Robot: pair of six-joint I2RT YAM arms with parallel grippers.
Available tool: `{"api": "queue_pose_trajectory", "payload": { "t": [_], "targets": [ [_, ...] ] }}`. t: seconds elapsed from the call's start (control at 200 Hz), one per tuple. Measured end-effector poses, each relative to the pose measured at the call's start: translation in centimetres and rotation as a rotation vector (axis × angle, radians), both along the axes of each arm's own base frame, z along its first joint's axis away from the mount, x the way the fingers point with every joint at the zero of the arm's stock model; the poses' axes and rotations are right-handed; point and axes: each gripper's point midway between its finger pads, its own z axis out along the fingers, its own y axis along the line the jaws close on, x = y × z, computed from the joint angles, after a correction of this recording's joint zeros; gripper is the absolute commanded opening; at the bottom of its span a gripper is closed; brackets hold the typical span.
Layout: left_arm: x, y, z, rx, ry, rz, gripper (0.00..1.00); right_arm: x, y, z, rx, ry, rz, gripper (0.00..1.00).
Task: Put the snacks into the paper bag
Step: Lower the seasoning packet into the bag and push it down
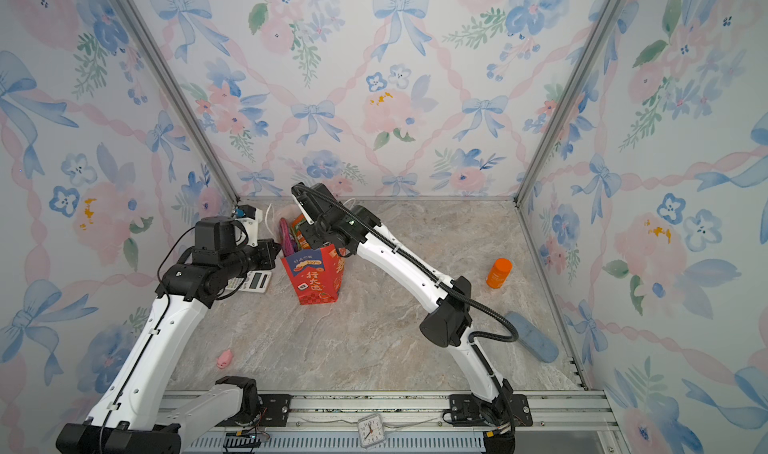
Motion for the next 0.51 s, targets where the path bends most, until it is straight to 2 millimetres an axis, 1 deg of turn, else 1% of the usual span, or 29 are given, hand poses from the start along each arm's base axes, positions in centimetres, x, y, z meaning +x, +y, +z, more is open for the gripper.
{"api": "queue_pose_trajectory", "payload": {
  "t": [0.145, 0.205, 0.365, 0.505],
  "targets": [
    [0.0, 0.0, 0.0, 0.000, 0.000, 0.000, 0.00, 1.5, 0.1, -2.8, -0.017, 0.050, -0.010, 0.45],
    [0.0, 0.0, 0.0, 0.000, 0.000, 0.000, 0.00, 1.8, 0.1, -3.5, -0.018, 0.072, -0.013, 0.45],
    [0.0, 0.0, 0.0, 0.000, 0.000, 0.000, 0.00, 2.1, 0.1, -4.4, 0.003, 0.117, -0.011, 0.45],
    [0.0, 0.0, 0.0, 0.000, 0.000, 0.000, 0.00, 1.9, 0.3, -3.9, 0.032, 0.141, -0.002, 0.46]
  ]
}}
